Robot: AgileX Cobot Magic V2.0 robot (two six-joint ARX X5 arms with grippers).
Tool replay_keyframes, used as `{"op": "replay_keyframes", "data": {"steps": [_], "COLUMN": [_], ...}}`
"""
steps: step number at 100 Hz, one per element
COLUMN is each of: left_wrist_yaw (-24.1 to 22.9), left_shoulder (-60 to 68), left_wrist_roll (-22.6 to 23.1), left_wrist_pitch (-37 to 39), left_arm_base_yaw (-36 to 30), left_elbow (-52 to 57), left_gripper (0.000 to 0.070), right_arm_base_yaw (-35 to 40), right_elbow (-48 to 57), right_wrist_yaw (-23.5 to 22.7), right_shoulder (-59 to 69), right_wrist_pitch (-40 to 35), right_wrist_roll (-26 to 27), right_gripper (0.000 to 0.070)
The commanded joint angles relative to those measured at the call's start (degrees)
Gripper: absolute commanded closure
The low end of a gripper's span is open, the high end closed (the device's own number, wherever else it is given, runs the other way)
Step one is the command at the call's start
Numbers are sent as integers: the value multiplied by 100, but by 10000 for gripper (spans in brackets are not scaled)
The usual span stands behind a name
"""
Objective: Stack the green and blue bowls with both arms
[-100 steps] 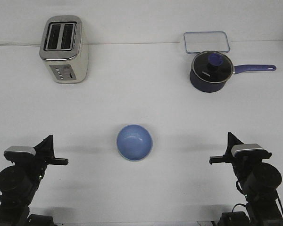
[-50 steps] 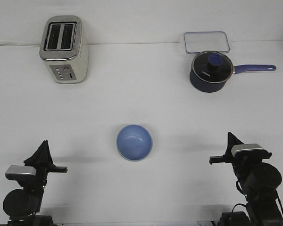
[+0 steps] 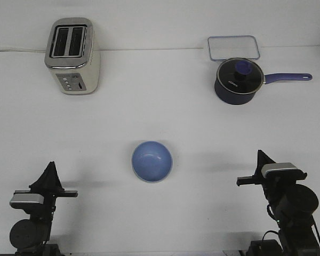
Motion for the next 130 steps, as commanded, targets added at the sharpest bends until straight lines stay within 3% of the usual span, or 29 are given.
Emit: {"op": "replay_keyframes", "data": {"steps": [1,87,130], "left_wrist_yaw": [-20,-20,-20], "left_shoulder": [-9,-7,-7], "left_wrist_roll": [28,28,28], "left_wrist_pitch": [66,61,59], "left_arm_base_yaw": [4,4,4], "left_elbow": [-111,-111,-111], "left_gripper": [688,688,688], "right_arm_base_yaw": [4,2,2], "right_elbow": [79,-9,-1722], "right_wrist_yaw": [20,22,-13], "right_shoulder": [17,-52,-1609], "right_wrist_pitch": [81,173,1440], "right_wrist_roll": [-4,-4,-2], "right_gripper": [700,700,700]}}
